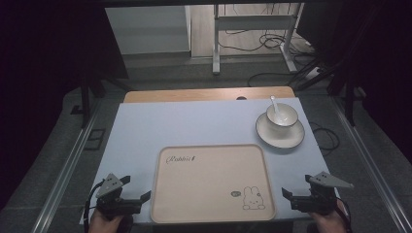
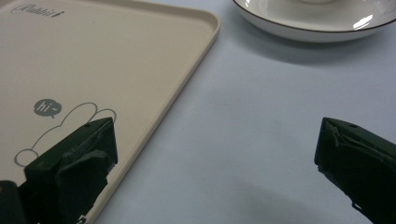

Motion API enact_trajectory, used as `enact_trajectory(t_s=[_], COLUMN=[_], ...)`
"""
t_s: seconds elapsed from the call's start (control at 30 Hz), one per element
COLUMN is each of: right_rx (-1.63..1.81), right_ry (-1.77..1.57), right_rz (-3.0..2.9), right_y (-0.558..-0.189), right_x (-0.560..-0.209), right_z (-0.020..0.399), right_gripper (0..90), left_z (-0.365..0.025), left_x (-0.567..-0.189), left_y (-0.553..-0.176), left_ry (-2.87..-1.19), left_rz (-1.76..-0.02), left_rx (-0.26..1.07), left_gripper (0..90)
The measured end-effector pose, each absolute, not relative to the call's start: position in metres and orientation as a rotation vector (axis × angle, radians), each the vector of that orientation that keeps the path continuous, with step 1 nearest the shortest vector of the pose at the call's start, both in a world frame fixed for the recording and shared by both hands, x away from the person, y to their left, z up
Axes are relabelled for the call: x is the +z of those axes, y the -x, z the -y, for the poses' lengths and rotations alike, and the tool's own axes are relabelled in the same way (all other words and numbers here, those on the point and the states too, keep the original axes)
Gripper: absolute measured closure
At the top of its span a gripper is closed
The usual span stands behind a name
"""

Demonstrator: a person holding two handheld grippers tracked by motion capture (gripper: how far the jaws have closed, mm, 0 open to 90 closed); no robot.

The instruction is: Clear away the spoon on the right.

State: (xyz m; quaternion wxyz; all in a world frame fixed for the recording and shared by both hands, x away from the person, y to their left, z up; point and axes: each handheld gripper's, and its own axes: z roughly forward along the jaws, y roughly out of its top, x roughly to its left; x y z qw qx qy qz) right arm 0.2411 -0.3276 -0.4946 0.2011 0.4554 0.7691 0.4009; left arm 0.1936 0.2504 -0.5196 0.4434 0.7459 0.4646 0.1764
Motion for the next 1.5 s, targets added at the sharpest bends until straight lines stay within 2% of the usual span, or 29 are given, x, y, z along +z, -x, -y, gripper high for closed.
enact_trajectory(t_s=[0.97, 1.5], right_rx=[1.090, 1.144], right_ry=[-1.256, -1.219], right_rz=[-2.167, -2.149], right_y=[-0.244, -0.263], right_x=[-0.493, -0.481], right_z=[0.321, 0.319], right_gripper=[0.0, 0.0], left_z=[-0.248, -0.250], left_x=[-0.519, -0.520], left_y=[-0.193, -0.193], left_ry=[-1.866, -1.853], left_rz=[-1.139, -1.151], left_rx=[0.453, 0.442], left_gripper=[3.5, 3.5])
